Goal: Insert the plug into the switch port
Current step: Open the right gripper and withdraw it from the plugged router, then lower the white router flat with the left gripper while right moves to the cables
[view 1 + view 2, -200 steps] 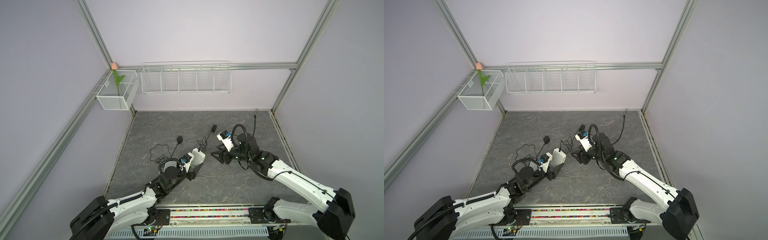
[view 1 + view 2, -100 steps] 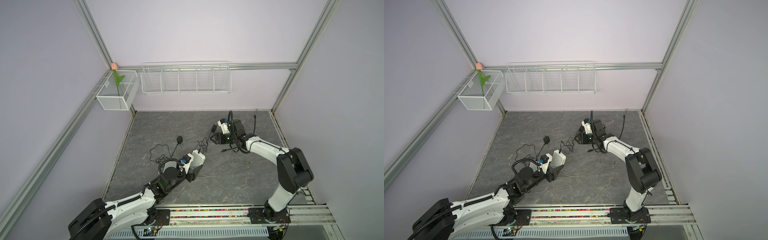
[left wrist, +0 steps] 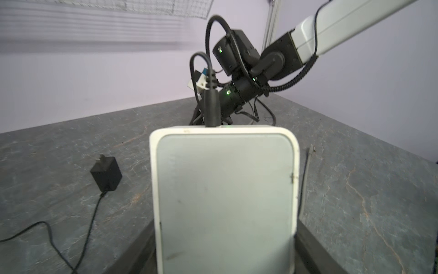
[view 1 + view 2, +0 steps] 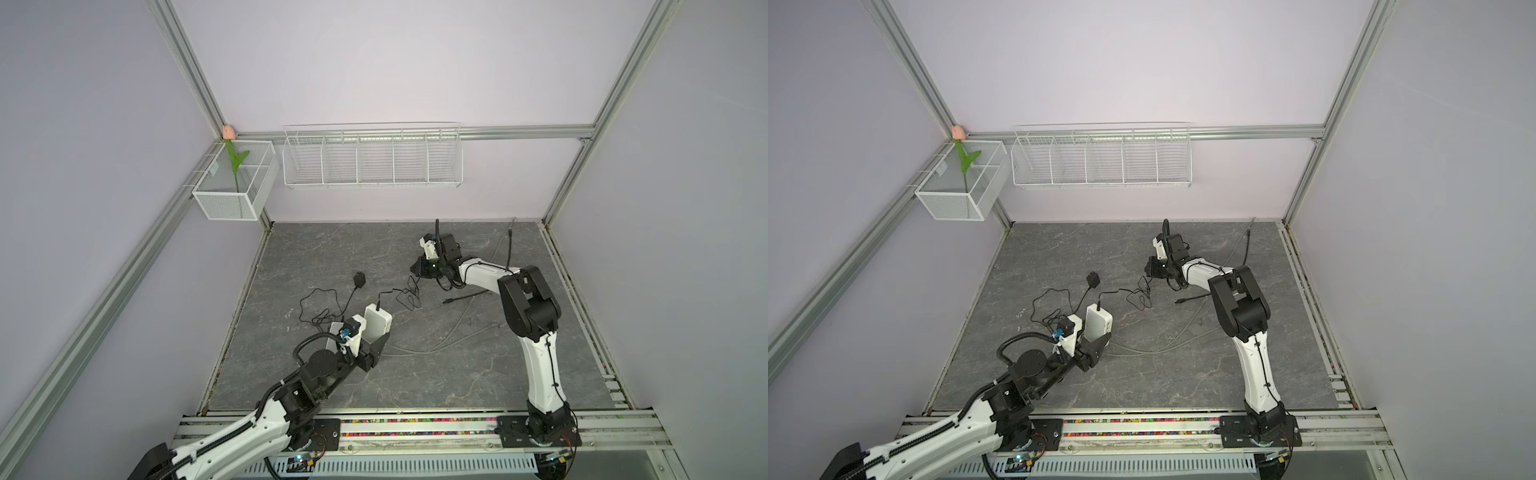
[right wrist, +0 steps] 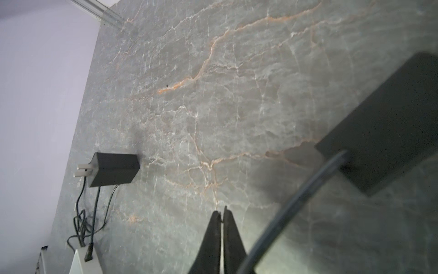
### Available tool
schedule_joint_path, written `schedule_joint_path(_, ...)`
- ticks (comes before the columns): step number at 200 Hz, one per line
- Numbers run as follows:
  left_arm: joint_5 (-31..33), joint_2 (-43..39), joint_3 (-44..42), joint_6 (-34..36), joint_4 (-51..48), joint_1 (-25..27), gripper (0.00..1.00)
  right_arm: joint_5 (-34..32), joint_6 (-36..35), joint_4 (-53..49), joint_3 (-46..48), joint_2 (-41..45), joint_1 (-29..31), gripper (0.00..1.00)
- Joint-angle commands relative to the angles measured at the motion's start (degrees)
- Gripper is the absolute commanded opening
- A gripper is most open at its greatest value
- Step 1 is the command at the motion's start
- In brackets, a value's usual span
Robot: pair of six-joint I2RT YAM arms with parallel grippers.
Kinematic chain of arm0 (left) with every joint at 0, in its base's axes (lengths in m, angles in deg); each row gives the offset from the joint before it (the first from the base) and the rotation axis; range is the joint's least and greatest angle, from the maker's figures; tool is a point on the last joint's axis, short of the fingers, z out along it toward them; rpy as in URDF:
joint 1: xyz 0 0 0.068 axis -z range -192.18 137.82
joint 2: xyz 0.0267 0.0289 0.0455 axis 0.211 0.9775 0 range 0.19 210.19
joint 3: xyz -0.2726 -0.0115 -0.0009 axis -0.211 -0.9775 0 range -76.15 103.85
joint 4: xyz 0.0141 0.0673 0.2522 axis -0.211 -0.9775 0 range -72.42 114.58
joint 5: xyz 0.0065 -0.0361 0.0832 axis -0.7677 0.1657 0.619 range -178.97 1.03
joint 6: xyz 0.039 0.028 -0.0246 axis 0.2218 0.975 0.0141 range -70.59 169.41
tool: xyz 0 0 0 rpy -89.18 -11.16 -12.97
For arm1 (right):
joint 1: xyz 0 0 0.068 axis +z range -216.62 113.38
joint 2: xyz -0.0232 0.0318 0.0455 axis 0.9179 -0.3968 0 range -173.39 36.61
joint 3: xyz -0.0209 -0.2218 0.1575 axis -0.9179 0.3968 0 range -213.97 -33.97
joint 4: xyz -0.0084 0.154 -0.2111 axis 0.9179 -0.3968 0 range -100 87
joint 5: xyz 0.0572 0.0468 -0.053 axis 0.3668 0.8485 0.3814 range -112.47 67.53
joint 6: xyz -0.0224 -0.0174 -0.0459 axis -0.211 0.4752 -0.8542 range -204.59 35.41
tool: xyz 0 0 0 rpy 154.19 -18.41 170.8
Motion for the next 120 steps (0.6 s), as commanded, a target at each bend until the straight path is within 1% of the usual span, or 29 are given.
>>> schedule_joint_path(1, 8.58, -6.27, 0.92, -0.53, -9.34, -0.24, 0.0, -3.48, 1.35, -2.42, -5.53, -0.69, -1.6, 0.06)
schedule_joint_path(19, 13.2, -10.09, 2.46, -1.38, -15.68, -0.42, 0.0, -5.88, 1.31, -4.77, -9.52, -1.94, -2.91, 0.07)
schedule_joint_path(36, 15.89, -12.27, 4.06, -2.87, -20.35, -0.72, 0.0, -7.87, 1.31, -6.4, -12.43, -2.49, -4.24, 0.07)
schedule_joint_path(57, 20.9, -12.73, 5.66, -5.91, -25.45, -1.8, 0.0, -10.9, 1.36, -6.87, -13.23, -2.11, -5.7, 0.07)
schedule_joint_path(60, 22.01, -12.64, 7.61, -6.66, -26.18, -2.14, 0.0, -11.25, 1.41, -6.8, -13.23, -2.04, -5.87, 0.07)
schedule_joint_path(70, 25.16, -12.05, 9.24, -9.36, -28.88, -3.53, 0.0, -11.77, 1.63, -6.78, -13.31, -2.08, -6.71, 0.07)
schedule_joint_path(79, 25.48, -11.47, 10.67, -11.25, -30.55, -5.47, 0.0, -11.63, 2.21, -6.7, -13.4, -2.43, -7.45, 0.06)
schedule_joint_path(94, 24.18, -10.3, 12.73, -12.98, -31.55, -8.43, 0.0, -10.74, 2.87, -6.85, -14.03, -3.46, -8.52, 0.07)
schedule_joint_path(105, 24.44, -9.31, 14.46, -13.32, -32.1, -9.45, 0.0, -10.68, 2.89, -7.29, -14.61, -4.28, -8.93, 0.07)
schedule_joint_path(120, 26.09, -8.18, 17.04, -12.78, -33.13, -9.6, 0.0, -10.54, 2.84, -7.66, -15.07, -4.93, -9.21, 0.07)
